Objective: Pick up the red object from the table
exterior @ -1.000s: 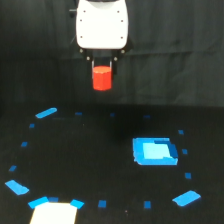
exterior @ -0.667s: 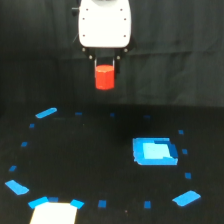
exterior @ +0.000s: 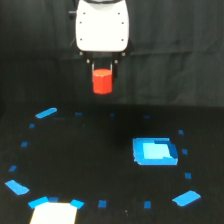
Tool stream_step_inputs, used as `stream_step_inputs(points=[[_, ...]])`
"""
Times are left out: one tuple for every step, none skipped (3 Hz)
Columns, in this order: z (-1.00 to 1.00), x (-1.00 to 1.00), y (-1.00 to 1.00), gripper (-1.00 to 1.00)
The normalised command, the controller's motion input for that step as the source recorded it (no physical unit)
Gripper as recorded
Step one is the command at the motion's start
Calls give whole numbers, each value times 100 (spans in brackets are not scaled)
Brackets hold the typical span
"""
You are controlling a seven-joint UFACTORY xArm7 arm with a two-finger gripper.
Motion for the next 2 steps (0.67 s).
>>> stream_step_inputs(points=[[0, 29, -2, -100], [4, -7, -27, -100]])
